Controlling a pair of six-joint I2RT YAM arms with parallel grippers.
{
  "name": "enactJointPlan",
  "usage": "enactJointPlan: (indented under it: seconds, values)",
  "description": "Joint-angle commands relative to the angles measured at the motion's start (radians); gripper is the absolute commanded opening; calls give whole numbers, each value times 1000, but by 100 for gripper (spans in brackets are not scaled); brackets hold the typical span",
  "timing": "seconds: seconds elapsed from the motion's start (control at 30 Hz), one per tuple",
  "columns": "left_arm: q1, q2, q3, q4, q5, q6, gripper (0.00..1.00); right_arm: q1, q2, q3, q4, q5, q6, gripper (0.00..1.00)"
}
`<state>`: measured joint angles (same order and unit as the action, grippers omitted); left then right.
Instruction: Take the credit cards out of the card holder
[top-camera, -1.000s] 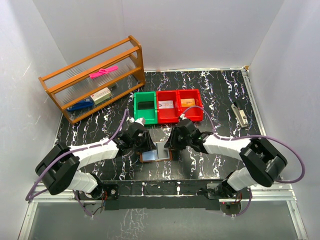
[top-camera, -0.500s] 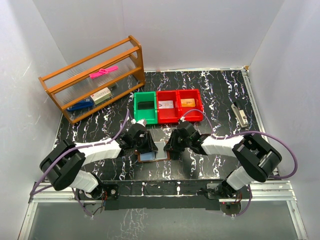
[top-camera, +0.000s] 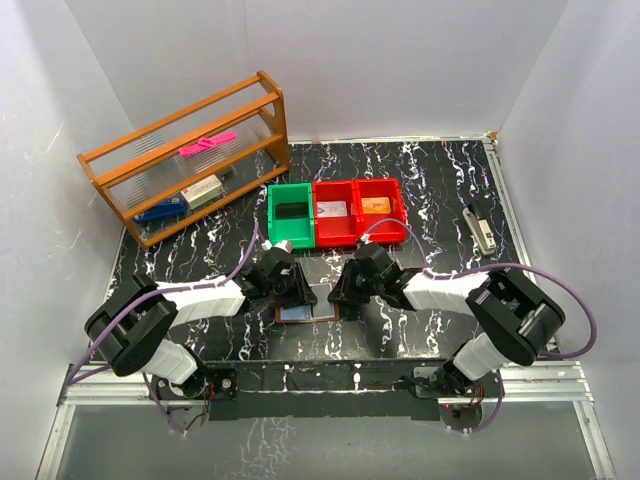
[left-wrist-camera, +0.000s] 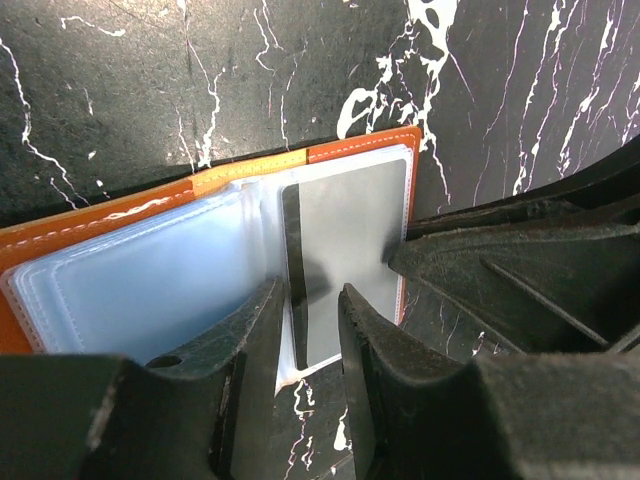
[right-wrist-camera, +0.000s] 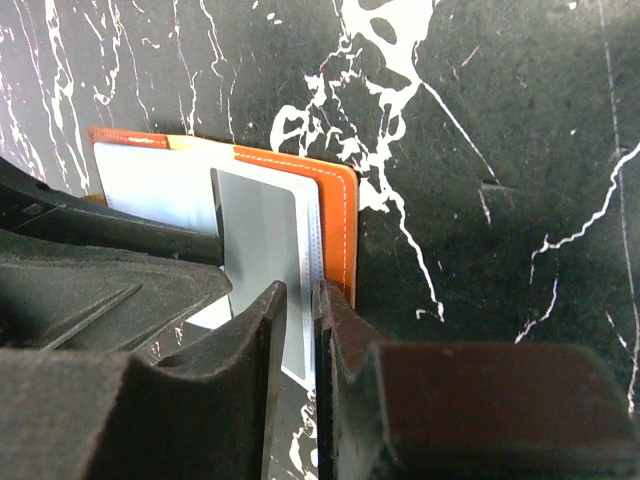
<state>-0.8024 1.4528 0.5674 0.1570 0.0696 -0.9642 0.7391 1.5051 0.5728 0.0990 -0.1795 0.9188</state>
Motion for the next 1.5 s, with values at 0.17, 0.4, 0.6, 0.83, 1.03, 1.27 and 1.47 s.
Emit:
enactJointPlan:
  seconds: [0.17,0.4,0.6,0.83,1.03,1.27,1.47]
  values:
    - [-6,-3,-20,-57,-47,3,28,5,-91,88,-166,71,-56,22]
    - [-6,-31,-20,-77,-59,11,28,5,-71,92,-98,-20,-52,22]
    - [-5,-39,-14,-82,-57,19,28,5,-2,76,-36,-68,-27,21]
    - [-5,-40,-14,-81,-53,19,29,6,35,61,-21,-71,-24,19]
    - [-6,-39,-10,-87,-52,21,31,5,53,56,-11,-64,-2,18]
    - [-6,-54,-11,-158,-135,42,35,6,107,50,-65,-9,-10,16]
    - [-5,-45,-69,-62,-102,-9,38,6,126,37,-44,-46,-32,14]
